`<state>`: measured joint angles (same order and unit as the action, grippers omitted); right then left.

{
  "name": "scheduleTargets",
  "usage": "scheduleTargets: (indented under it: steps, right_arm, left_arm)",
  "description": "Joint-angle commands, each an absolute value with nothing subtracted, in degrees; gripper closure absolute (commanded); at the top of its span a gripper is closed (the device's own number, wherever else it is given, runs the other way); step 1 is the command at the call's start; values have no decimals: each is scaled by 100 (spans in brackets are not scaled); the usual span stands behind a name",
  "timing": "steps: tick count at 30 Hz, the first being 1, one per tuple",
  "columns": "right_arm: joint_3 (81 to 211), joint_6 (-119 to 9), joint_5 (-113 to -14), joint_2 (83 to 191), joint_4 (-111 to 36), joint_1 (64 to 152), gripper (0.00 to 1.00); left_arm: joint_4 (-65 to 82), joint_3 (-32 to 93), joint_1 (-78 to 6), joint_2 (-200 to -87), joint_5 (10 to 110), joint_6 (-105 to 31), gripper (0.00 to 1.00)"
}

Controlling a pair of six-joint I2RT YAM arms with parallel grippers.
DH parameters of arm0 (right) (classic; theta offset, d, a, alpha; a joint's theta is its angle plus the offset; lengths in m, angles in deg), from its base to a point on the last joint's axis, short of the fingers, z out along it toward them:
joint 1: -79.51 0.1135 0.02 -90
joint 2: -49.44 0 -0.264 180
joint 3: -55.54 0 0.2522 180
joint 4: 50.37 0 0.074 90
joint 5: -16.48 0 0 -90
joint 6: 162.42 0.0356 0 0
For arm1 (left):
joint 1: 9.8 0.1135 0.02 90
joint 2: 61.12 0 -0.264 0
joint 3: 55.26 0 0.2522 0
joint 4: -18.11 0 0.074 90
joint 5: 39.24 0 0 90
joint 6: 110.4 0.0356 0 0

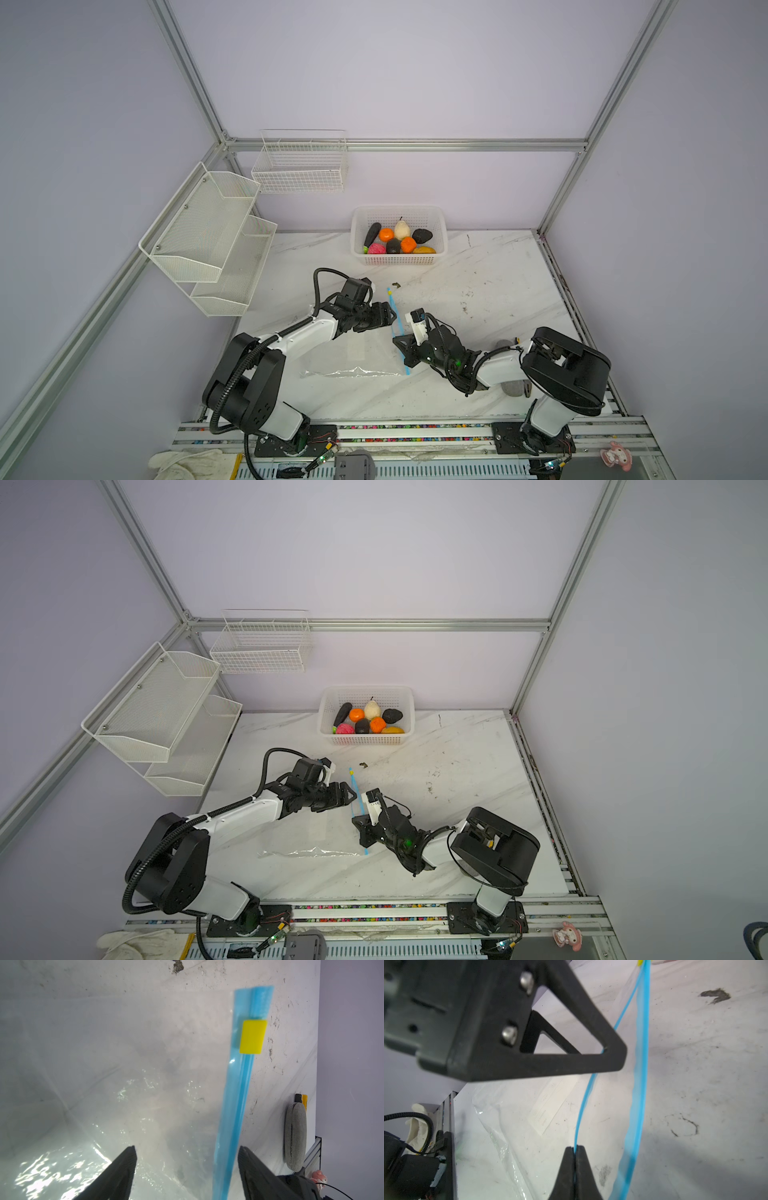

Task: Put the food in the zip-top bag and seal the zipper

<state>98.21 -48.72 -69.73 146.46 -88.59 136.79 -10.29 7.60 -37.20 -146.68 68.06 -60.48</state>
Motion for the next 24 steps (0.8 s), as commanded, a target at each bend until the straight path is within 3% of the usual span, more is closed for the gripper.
scheduleTargets:
  steps: [1,13,18,24]
  right_arm:
    - [9891,-5130,-7402,14860,-9428,13813,100]
    - [10074,-5235,-7373,14937,-9426,13833,100]
    - [10154,-5277,-7396,14946,-9351,13832,100]
    - [10201,-5274,-7448,15018,-9303,13831,100]
  left_arm:
    - [-1029,1314,-3807,-14480,6862,-6102,25]
    - [-1794,1488,-4186,-14477,6106,-5558,41]
    - [-1921,1584,-4267,-14575,6056,-5502,55]
    - [-2036,1574,-4302,-14484,5967,-5486,60]
